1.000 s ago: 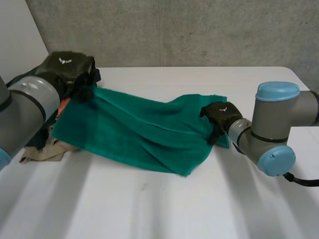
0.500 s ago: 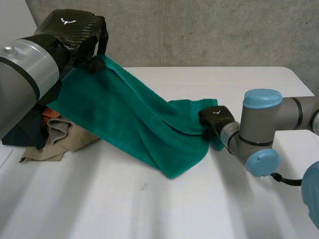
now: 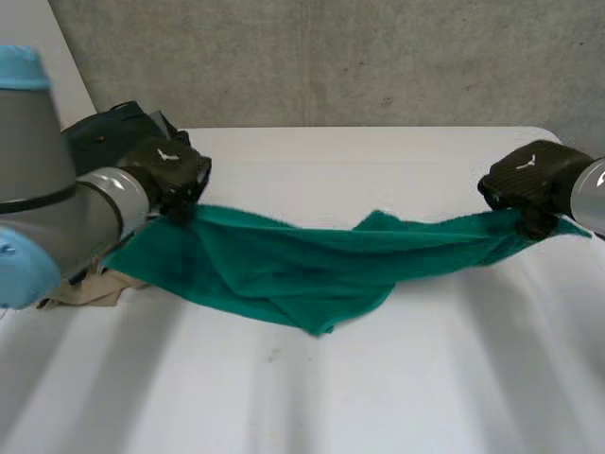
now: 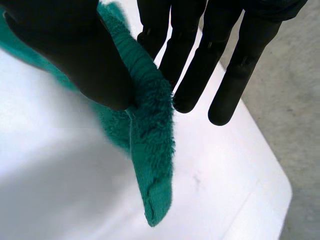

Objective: Fold the laundry.

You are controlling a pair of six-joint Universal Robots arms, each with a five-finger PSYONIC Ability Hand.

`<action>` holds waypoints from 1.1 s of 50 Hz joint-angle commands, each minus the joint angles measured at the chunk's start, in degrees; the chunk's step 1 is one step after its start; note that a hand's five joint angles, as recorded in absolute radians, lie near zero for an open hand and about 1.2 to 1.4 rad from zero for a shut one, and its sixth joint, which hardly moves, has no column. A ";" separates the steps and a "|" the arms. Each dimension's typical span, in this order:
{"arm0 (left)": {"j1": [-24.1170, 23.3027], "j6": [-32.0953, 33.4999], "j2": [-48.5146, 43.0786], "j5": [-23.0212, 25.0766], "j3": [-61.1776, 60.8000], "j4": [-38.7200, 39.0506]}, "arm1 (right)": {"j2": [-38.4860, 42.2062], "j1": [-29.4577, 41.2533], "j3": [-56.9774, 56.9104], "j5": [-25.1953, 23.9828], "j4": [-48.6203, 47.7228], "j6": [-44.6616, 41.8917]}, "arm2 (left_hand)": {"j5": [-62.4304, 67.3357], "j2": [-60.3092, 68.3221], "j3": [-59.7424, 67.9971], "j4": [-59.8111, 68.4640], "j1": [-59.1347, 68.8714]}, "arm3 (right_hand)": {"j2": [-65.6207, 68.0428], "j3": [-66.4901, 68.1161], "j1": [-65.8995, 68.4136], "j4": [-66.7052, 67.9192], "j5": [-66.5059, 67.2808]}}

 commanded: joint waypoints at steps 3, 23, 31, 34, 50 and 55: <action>-0.61 1.96 -10.33 0.36 20.30 7.85 | 8.27 1.19 -11.54 1.88 -21.04 11.64 | 13.71 11.48 11.87 11.39 12.93 | 12.72 11.97 15.35 11.71 12.30; -0.26 -4.63 -10.86 -3.86 32.47 28.08 | 15.22 1.63 -19.65 9.63 -74.50 30.37 | 13.71 11.48 11.87 11.39 12.93 | 12.72 11.97 15.35 11.71 12.30; 0.27 -4.72 -11.39 -4.13 19.55 28.43 | 16.37 -0.65 -13.24 5.15 -70.11 31.69 | 13.71 11.48 11.87 11.39 12.93 | 12.72 11.97 15.35 11.71 12.30; 0.18 -4.63 -12.18 -2.20 13.93 29.22 | 16.45 -1.18 -7.79 1.90 -65.81 31.34 | 13.71 11.48 11.87 11.39 12.93 | 12.72 11.97 15.35 11.71 12.30; -0.79 7.14 -12.19 2.82 -6.38 23.61 | 13.48 -4.78 11.11 -0.49 -37.60 13.68 | 13.71 11.48 11.87 11.39 12.93 | 12.72 11.97 15.35 11.71 12.30; -2.36 12.24 -4.91 0.63 -12.09 11.69 | 5.75 -7.33 15.23 1.27 -21.03 4.48 | 13.71 11.48 11.87 11.39 12.93 | 12.72 11.97 15.35 11.71 12.30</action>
